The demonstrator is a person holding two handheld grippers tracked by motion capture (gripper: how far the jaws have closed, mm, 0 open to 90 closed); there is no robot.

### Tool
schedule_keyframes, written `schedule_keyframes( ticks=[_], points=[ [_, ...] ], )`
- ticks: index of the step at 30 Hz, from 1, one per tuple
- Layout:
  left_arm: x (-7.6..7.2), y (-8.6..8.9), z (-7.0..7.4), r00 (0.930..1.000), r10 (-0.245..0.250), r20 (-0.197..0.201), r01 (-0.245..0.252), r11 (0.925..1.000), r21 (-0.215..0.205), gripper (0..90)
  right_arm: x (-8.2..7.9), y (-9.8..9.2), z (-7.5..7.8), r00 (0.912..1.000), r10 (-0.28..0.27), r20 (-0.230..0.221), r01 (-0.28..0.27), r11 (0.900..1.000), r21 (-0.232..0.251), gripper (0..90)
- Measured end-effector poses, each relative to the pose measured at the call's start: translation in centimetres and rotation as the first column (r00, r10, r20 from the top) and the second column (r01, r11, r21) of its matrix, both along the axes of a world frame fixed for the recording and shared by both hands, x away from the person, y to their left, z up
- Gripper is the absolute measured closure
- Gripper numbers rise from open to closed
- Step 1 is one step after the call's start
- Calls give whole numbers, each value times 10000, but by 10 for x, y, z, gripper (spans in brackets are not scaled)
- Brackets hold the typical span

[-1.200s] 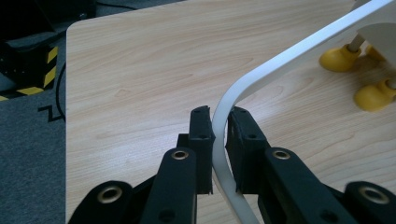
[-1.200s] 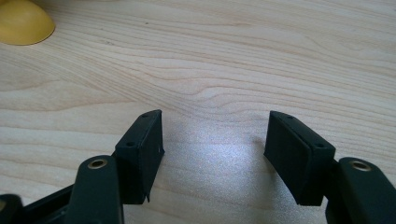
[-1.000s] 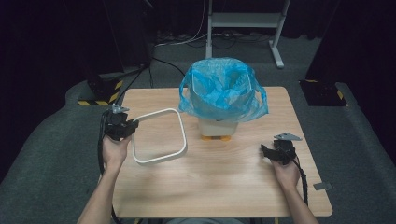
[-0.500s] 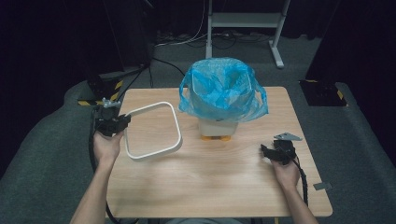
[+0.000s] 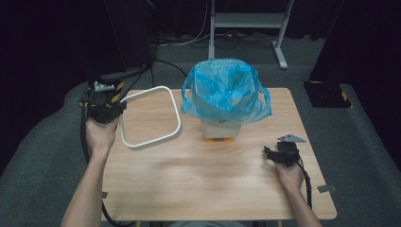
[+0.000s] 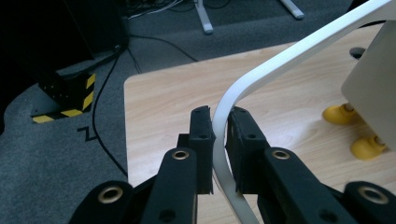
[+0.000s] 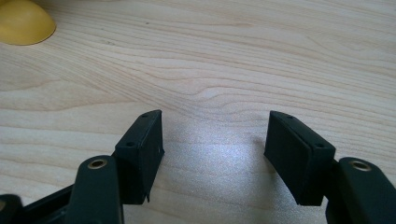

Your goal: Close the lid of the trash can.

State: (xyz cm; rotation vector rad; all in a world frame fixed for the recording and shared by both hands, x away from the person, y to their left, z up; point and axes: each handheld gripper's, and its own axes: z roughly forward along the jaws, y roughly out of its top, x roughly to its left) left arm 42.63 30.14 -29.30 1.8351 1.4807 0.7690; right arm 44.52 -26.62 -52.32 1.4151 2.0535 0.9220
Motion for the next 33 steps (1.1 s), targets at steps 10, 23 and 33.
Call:
schedule_keyframes(
  ticks=[10, 23, 33],
  points=[
    [14, -11, 25, 9992, -390, 81, 394, 9977, -555, 806, 0, 0, 0, 10000, -7, 13, 7, 10000, 8, 367],
    [30, -31, 59, 9973, -703, 197, 715, 9953, -657, 808, 0, 0, 0, 10000, -15, 21, 15, 10000, -24, 367],
    [45, -53, 79, 9939, -1092, 152, 1099, 9926, -519, 807, 0, 0, 0, 10000, -39, 15, 39, 10000, -18, 366]
  ],
)
